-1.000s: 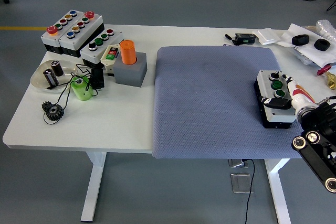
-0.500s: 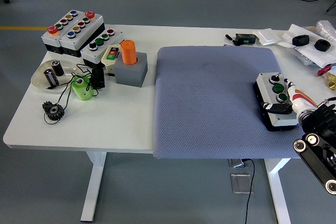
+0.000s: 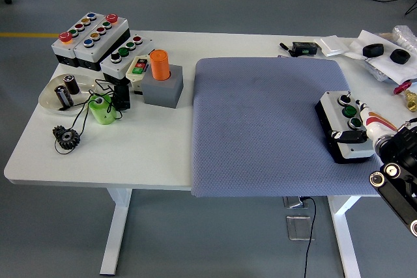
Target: Pick up the button,place it on the desk,press the button,press the button
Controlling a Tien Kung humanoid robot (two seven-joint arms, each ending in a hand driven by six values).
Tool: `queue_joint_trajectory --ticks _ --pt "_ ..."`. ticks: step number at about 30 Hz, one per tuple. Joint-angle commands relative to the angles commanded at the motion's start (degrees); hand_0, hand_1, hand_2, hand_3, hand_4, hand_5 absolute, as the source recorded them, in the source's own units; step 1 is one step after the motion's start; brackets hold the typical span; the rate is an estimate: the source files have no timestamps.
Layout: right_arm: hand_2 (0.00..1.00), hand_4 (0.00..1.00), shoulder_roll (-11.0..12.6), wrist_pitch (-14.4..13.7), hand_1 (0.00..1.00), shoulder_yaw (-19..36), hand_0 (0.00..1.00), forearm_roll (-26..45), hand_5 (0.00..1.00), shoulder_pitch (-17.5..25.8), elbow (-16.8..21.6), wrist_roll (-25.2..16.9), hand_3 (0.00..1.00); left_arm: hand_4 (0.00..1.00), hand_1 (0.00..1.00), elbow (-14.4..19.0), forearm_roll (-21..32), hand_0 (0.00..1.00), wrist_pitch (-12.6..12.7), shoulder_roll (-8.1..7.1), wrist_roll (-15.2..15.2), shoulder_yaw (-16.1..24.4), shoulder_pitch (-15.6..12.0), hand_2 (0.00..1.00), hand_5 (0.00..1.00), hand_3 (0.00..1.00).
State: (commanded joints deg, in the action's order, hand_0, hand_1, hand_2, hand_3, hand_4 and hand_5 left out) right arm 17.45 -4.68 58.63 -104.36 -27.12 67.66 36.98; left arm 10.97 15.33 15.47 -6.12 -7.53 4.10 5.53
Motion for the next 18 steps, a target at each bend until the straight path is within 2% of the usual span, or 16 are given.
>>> queue_joint_trajectory --ticks 1,6,7,11,13,14,18 --pt "0.438 0.633 0.08 -0.35 0.333 -0.11 0.341 0.09 0.019 -0.13 -0.06 0.00 0.637 0.423 0.742 0.00 0.15 0.690 -0.01 0.00 -0.03 -0.09 0.03 0.756 0.998 0.600" --pt "0.438 0.633 0.50 -3.47 0.333 -0.28 0.341 0.24 0.019 -0.39 0.42 0.00 0.637 0.423 0.742 0.00 0.94 0.690 -0.07 0.03 -0.20 -0.57 0.14 0.756 0.998 0.600" --pt "0.416 0.620 0.57 -4.05 0.301 -0.26 0.286 0.21 0.010 -0.40 0.53 0.00 0.578 0.423 0.742 0.00 1.01 0.690 -0.07 0.03 -0.21 -0.63 0.18 0.756 0.998 0.600" --pt "0.416 0.620 0.89 -5.95 0.301 0.00 0.286 0.14 0.010 -0.78 0.51 0.00 0.578 0.423 0.742 0.02 1.34 0.690 -0.12 -0.06 -0.27 -0.89 0.31 0.756 0.998 0.600" --pt "0.416 0.620 1.12 -6.45 0.301 -0.08 0.286 0.21 0.010 -1.06 0.14 -0.04 0.578 0.423 0.742 0.02 1.41 0.690 -0.12 -0.09 -0.28 -0.96 0.37 0.756 0.998 0.600" --pt "0.371 0.574 1.19 -6.57 0.237 -0.11 0.171 0.21 0.002 -1.13 0.01 -0.06 0.502 0.423 0.741 0.02 1.45 0.690 -0.13 -0.10 -0.28 -0.99 0.39 0.755 0.998 0.599" --pt "0.371 0.574 2.35 -5.28 0.237 -1.14 0.171 1.66 0.002 -1.81 -0.66 -0.88 0.502 0.423 0.741 0.00 1.71 0.690 -0.13 -0.08 -0.32 -1.11 0.47 0.755 0.998 0.599"
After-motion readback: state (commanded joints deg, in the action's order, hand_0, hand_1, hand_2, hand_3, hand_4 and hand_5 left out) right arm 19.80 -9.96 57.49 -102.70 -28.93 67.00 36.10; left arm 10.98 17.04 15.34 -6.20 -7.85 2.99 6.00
